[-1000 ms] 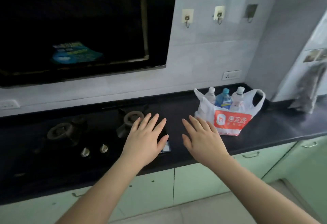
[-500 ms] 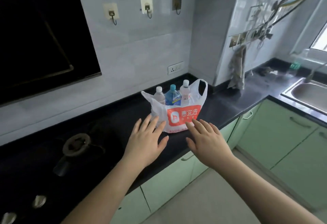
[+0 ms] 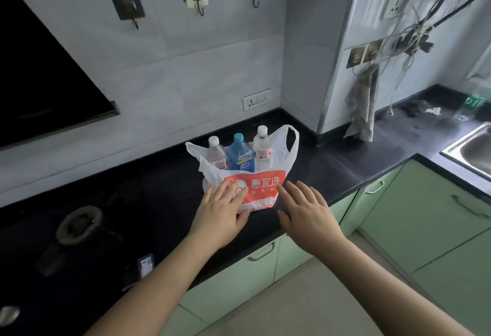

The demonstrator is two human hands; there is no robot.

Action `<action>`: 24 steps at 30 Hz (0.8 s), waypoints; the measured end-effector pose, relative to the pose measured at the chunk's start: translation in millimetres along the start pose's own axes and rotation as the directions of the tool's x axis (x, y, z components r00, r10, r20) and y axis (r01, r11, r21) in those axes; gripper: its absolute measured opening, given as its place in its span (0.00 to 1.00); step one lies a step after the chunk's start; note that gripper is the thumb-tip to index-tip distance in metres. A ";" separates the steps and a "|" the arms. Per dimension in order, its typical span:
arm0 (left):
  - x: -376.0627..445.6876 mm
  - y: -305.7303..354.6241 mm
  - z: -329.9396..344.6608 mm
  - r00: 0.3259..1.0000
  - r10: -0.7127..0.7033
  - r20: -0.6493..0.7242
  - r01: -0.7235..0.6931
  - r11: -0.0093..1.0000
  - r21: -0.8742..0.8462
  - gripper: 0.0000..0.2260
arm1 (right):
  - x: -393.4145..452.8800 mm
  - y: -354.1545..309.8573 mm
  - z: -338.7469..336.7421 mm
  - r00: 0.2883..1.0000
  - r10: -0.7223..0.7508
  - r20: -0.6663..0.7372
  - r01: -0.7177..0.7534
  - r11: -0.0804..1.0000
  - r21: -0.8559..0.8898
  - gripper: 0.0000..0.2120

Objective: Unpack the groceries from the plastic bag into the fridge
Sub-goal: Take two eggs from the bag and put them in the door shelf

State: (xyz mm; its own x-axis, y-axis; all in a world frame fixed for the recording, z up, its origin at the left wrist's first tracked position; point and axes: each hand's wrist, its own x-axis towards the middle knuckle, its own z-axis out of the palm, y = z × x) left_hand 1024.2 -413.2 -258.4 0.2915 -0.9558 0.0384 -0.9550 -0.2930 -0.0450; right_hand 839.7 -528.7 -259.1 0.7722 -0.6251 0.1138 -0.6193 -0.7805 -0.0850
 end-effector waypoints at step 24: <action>116.0 -50.7 78.1 1.000 -0.027 0.015 0.027 1.000 -0.010 0.29 | 146.3 15.6 88.8 0.983 -0.078 0.168 0.075 0.997 0.025 0.30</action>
State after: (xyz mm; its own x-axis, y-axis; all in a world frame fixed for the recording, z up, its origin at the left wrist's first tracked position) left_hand 1110.7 -511.1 -329.6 0.3176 -0.9479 0.0249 -0.9474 -0.3183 -0.0343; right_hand 955.7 -632.7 -331.7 0.8309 -0.5545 -0.0473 -0.5562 -0.8249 -0.1007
